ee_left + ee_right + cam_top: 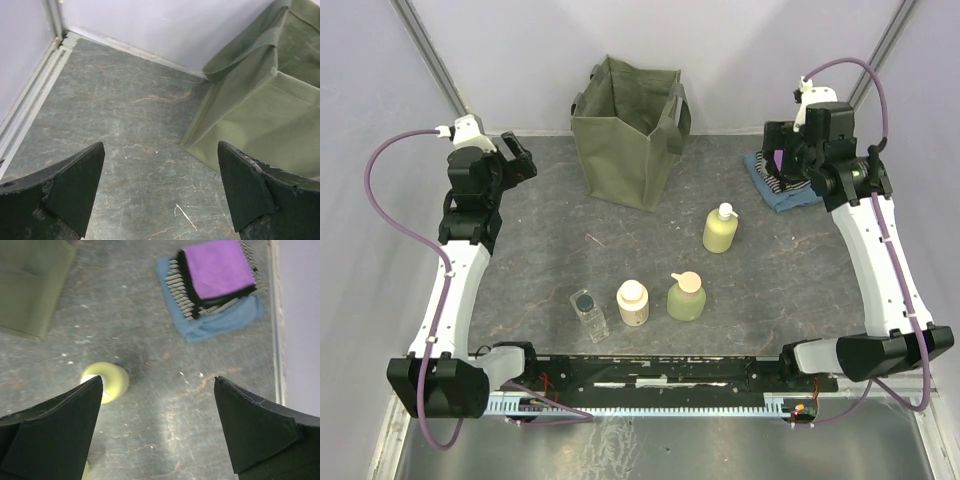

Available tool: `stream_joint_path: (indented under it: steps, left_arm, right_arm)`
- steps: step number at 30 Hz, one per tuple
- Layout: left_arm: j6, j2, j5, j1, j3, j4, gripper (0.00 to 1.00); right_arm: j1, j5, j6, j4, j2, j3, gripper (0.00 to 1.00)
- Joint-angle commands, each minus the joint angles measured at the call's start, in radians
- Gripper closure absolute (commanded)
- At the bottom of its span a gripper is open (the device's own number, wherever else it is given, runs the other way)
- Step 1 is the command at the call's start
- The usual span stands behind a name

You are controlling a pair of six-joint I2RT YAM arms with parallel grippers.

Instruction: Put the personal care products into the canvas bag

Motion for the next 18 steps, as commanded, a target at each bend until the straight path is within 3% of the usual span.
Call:
stream_joint_path:
  steps: [1, 9, 15, 18]
  left_arm:
    - [0.066, 0.030, 0.164, -0.004, -0.001, 0.111, 0.00]
    - [0.116, 0.178, 0.291, -0.006, 0.190, 0.040, 0.00]
    - [0.132, 0.183, 0.289, -0.006, 0.203, 0.057, 0.00]
    - [0.139, 0.174, 0.280, -0.006, 0.188, 0.056, 0.00]
  right_arm:
    - [0.030, -0.130, -0.017, 0.102, 0.050, 0.122, 0.00]
    - [0.042, -0.342, 0.152, 0.382, 0.207, 0.160, 0.00]
    - [0.090, -0.429, 0.311, 0.644, 0.392, 0.216, 0.00]
    - [0.121, -0.421, 0.333, 0.670, 0.503, 0.313, 0.00]
